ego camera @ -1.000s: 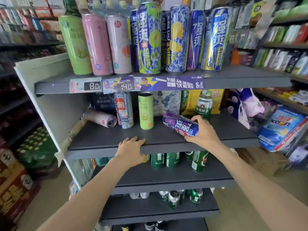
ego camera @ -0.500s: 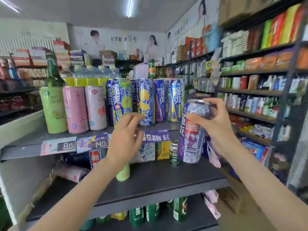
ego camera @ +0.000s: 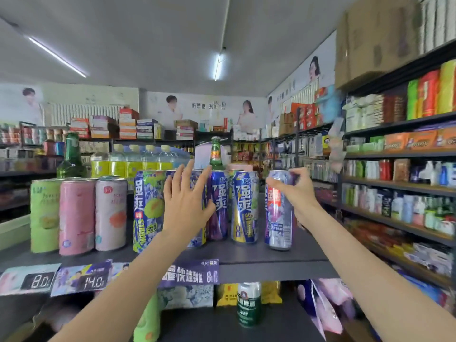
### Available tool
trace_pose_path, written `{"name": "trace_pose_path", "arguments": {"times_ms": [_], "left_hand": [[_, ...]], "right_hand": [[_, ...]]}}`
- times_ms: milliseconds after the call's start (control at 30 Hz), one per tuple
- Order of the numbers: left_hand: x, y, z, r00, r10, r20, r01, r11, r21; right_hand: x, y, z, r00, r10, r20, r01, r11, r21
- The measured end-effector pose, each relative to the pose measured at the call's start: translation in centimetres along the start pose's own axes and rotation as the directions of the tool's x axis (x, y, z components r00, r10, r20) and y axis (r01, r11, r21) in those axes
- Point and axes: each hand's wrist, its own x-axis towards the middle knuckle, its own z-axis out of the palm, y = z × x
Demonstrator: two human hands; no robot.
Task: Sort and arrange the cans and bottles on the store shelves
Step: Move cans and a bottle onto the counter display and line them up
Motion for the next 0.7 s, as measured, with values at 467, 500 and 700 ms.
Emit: {"name": "trace_pose_path", "arguments": {"times_ms": [467,500,700], "left_hand": [[1.9,-0.5,1.1,0.997,0.024,-0.079,-0.019,0.998,0.064],[2.0,-0.6,1.1,0.995,0.026,-0.092,-0.020,0.997,0.072],[1.5,-0.1,1.6,0.994,-0.006,-0.108,0.012,0.998,0.063]], "right_hand": [[2.7,5.1,0.6,0.974,0.068,0.216,-0.054,0.996,-0.073],[2.2,5.7,0.1,0.961,0.133,0.244,-0.085,0.977,-0.197],[1.8,7.8,-0.3,0.932,0.299,0.207,-0.177,0.871,-0.459]]}}
